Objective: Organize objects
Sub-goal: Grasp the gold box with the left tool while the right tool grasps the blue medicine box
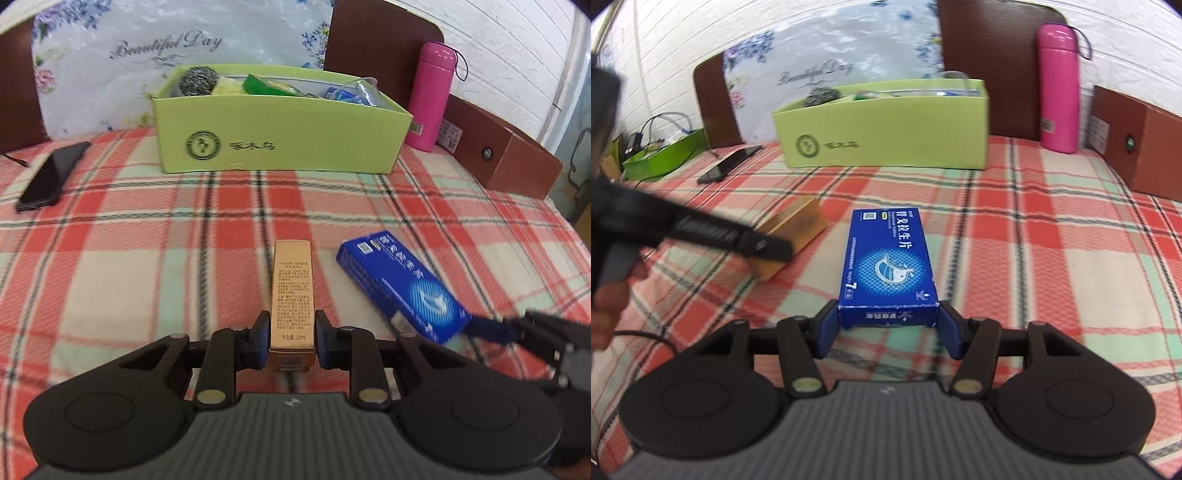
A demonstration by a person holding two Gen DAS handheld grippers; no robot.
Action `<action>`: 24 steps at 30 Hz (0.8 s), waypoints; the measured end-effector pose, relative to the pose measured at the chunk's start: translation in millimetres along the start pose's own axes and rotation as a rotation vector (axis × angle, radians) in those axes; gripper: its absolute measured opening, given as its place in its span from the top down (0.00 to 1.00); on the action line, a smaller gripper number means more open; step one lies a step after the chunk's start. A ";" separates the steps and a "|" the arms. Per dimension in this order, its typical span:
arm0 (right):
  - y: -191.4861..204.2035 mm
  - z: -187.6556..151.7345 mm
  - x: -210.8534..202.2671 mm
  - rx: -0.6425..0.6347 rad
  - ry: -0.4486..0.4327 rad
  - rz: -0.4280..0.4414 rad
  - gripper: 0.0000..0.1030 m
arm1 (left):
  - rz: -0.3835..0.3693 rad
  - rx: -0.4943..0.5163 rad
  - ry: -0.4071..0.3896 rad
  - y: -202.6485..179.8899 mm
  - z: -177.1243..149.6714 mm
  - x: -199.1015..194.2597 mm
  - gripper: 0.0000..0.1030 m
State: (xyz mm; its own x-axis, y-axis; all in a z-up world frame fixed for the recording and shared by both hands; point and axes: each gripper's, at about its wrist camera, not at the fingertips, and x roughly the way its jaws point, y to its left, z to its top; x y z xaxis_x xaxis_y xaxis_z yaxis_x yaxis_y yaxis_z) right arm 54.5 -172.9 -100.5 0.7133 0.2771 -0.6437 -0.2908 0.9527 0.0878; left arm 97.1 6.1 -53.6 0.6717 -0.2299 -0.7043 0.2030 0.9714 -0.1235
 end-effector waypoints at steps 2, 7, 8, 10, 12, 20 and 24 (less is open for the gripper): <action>8.1 0.4 1.5 -0.021 0.009 -0.009 0.45 | 0.016 -0.006 -0.014 4.9 -7.3 -8.9 0.73; 18.4 4.4 3.8 -0.043 0.022 -0.026 0.33 | 0.032 -0.042 -0.046 10.9 -7.1 -15.6 0.49; 19.8 5.2 3.6 -0.043 0.020 -0.035 0.29 | 0.034 -0.039 -0.054 9.7 -4.8 -15.0 0.48; 20.6 6.9 4.4 -0.041 0.018 -0.048 0.27 | 0.024 -0.031 -0.061 8.1 -1.8 -13.7 0.48; 19.9 8.6 6.6 -0.038 0.024 -0.054 0.27 | 0.004 -0.030 -0.060 7.8 0.9 -10.8 0.49; 19.1 10.1 16.7 -0.036 0.039 -0.071 0.27 | 0.022 -0.012 -0.058 7.4 2.3 -2.2 0.51; 18.8 13.8 21.4 -0.032 0.034 -0.071 0.27 | 0.002 -0.043 -0.035 16.3 3.5 3.5 0.52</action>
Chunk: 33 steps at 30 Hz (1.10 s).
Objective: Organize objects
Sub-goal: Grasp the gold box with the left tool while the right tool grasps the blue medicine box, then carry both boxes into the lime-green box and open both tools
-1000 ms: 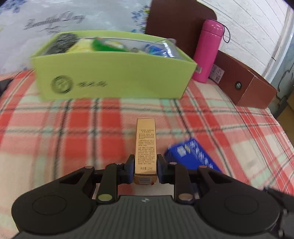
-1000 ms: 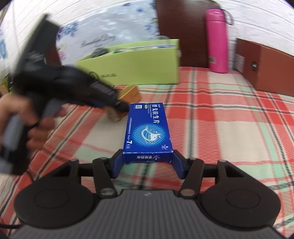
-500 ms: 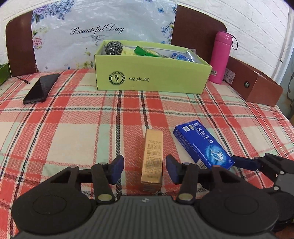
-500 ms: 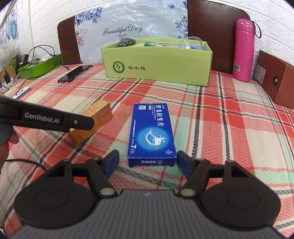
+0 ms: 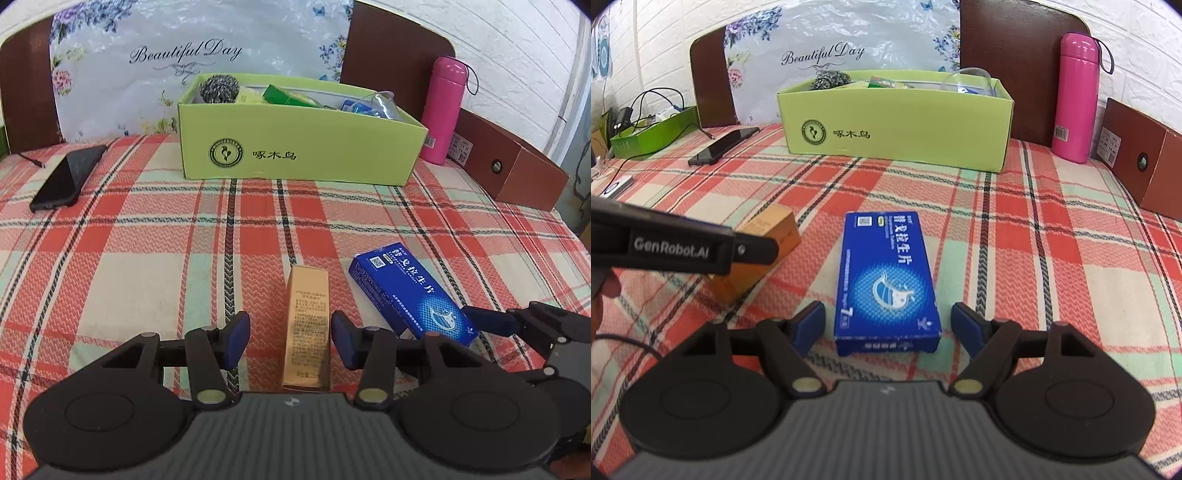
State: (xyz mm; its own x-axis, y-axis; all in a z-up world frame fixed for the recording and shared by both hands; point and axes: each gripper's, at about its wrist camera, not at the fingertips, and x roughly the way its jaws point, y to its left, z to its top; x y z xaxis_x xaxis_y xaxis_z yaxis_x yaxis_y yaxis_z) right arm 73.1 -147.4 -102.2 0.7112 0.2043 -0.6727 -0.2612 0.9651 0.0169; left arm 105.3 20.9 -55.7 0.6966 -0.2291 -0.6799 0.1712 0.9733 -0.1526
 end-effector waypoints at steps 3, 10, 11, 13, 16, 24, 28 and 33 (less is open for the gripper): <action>0.5 2.4 3.1 0.003 -0.010 0.005 0.27 | 0.002 0.001 0.002 1.4 1.8 5.2 0.52; 1.1 8.4 -0.1 -0.006 -0.025 0.033 0.47 | -0.058 -0.011 0.016 5.1 8.3 5.5 0.75; 1.3 11.8 -3.3 -0.011 -0.038 0.031 0.47 | -0.059 -0.009 0.005 5.5 10.7 2.4 0.75; 1.4 23.7 -11.5 -0.015 -0.081 0.032 0.47 | -0.069 -0.016 -0.023 8.2 19.2 -5.4 0.75; -1.5 50.1 -20.2 -0.006 -0.148 0.053 0.47 | -0.085 -0.031 -0.065 13.7 40.5 -14.2 0.75; -13.0 137.1 4.9 0.058 -0.260 0.077 0.47 | -0.087 -0.060 -0.171 17.7 121.0 -11.0 0.75; -21.3 173.9 35.3 0.087 -0.280 0.049 0.47 | -0.080 -0.075 -0.171 20.2 163.3 9.9 0.76; -27.4 204.1 70.3 0.074 -0.290 -0.022 0.47 | -0.067 -0.063 -0.182 21.2 199.9 34.5 0.76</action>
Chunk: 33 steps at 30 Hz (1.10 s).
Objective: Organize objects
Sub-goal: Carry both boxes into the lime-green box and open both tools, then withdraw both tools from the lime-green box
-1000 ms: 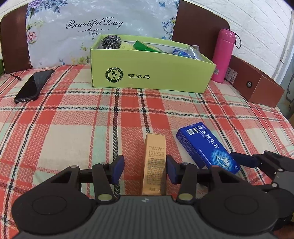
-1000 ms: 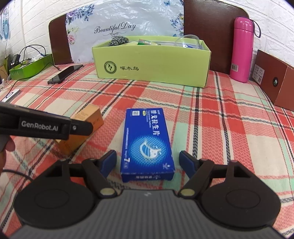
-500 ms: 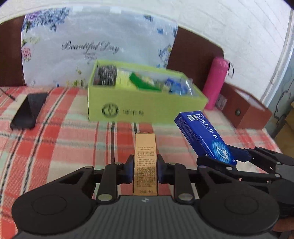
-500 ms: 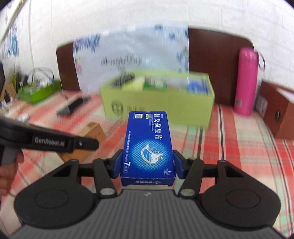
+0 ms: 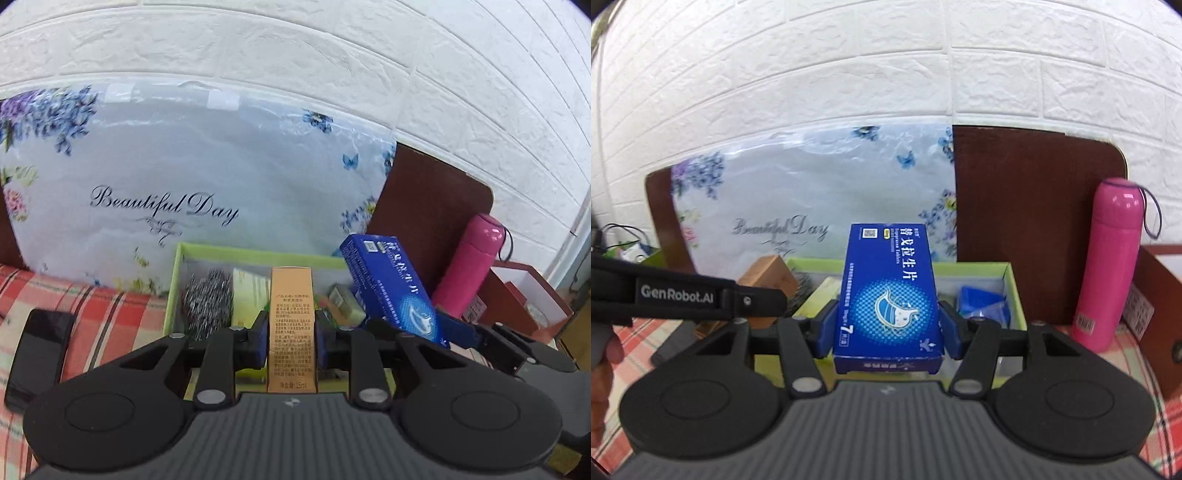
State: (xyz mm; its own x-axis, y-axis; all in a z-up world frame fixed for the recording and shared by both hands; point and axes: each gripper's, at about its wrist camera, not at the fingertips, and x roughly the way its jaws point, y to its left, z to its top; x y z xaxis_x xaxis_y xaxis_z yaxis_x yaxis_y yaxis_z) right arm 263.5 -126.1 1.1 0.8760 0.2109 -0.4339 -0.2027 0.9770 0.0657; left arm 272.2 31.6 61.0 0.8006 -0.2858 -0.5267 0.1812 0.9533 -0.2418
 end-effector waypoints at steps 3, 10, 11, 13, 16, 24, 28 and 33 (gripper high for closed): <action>-1.2 0.7 23.6 -0.029 -0.018 -0.029 0.46 | -0.007 -0.005 -0.009 3.9 7.9 21.5 0.75; 7.3 -38.9 18.4 -0.226 -0.058 -0.088 0.07 | 0.039 -0.037 -0.011 22.0 -17.4 27.6 0.32; 7.8 -43.9 9.8 -0.224 -0.079 -0.089 0.04 | 0.046 -0.040 -0.019 22.9 -21.0 21.7 0.32; 5.7 -49.5 -3.0 -0.198 -0.093 -0.082 0.03 | 0.055 -0.028 -0.035 21.6 -26.3 10.4 0.32; 0.8 -50.6 -21.8 -0.156 -0.084 -0.076 0.00 | 0.073 -0.018 -0.039 15.7 -30.8 -7.5 0.31; -7.9 -41.8 -102.9 -0.071 0.024 -0.044 0.00 | 0.181 0.005 -0.030 -7.8 -57.5 -76.4 0.21; -2.1 -51.7 -149.8 -0.066 0.085 -0.069 0.00 | 0.234 0.030 -0.028 -22.3 -84.1 -111.9 0.17; 0.4 -79.7 -188.5 -0.021 0.100 -0.093 0.00 | 0.279 0.011 -0.009 -30.9 -123.0 -136.1 0.14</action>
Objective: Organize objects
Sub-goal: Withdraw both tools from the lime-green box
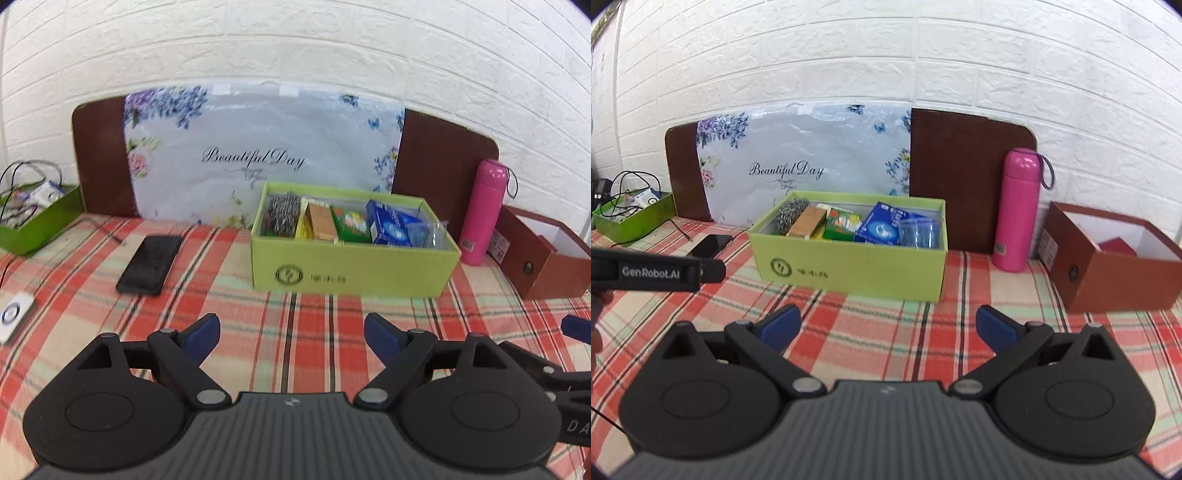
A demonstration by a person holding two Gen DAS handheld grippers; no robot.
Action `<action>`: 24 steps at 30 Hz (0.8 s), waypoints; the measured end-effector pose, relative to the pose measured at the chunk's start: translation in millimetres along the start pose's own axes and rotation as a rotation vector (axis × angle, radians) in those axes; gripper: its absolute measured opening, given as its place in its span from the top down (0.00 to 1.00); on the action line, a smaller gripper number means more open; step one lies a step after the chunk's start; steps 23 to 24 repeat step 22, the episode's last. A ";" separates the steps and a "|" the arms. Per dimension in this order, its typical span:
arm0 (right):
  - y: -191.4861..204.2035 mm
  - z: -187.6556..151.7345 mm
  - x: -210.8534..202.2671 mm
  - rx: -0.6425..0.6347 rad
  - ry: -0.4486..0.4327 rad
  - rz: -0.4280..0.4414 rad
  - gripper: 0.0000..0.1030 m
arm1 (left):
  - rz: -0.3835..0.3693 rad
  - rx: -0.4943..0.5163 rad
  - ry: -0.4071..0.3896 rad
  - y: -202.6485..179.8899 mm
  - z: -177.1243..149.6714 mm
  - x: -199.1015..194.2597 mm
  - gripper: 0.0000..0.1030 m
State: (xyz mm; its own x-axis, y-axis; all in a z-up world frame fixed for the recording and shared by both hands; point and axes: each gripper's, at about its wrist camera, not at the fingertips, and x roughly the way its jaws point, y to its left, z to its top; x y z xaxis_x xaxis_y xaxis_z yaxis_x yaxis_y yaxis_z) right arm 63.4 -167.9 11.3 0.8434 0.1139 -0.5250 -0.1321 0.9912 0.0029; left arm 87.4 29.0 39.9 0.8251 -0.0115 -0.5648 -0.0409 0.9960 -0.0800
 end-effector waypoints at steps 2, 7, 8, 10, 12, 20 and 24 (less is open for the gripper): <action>0.5 -11.8 -4.5 0.024 0.015 -0.005 0.00 | 0.001 -0.005 0.024 -0.8 -13.1 -4.0 0.14; 12.7 -33.5 -8.4 -0.005 0.042 -0.032 0.00 | 0.007 0.037 0.051 -7.2 -28.0 -9.2 0.14; 15.0 -35.9 -8.2 -0.012 0.044 -0.031 0.00 | 0.011 0.043 0.053 -8.3 -28.8 -10.2 0.14; 18.2 -38.3 -8.2 -0.016 0.044 -0.035 0.00 | 0.011 0.050 0.051 -10.0 -28.7 -11.9 0.14; 19.9 -39.2 -7.4 -0.018 0.045 -0.038 0.00 | 0.003 0.042 0.056 -9.5 -28.6 -13.6 0.14; 18.2 -38.7 -4.3 -0.005 0.051 -0.053 0.00 | -0.007 0.041 0.037 -10.6 -27.1 -20.9 0.14; 17.1 -38.2 -4.3 0.001 0.050 -0.054 0.00 | -0.010 0.046 0.030 -12.1 -26.3 -22.9 0.14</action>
